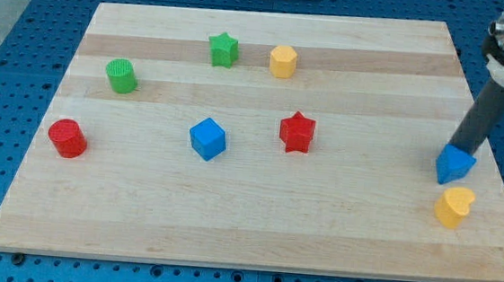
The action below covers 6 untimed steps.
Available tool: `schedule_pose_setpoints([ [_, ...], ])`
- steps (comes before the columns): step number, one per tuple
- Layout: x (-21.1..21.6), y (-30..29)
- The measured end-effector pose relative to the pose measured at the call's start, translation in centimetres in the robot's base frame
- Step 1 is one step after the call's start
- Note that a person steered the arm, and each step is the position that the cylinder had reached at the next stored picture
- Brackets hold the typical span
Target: Move red star into green star
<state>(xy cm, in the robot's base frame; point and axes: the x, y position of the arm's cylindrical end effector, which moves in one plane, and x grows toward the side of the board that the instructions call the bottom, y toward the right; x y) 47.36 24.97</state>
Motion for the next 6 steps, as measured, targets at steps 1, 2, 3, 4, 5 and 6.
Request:
schedule_pose_setpoints([
  [1,2.8,0.0],
  [2,3.6,0.0],
  [3,-0.4,-0.5],
  [4,-1.3,-1.4],
  [5,-1.1,-3.0],
  [6,0.2,-4.5],
])
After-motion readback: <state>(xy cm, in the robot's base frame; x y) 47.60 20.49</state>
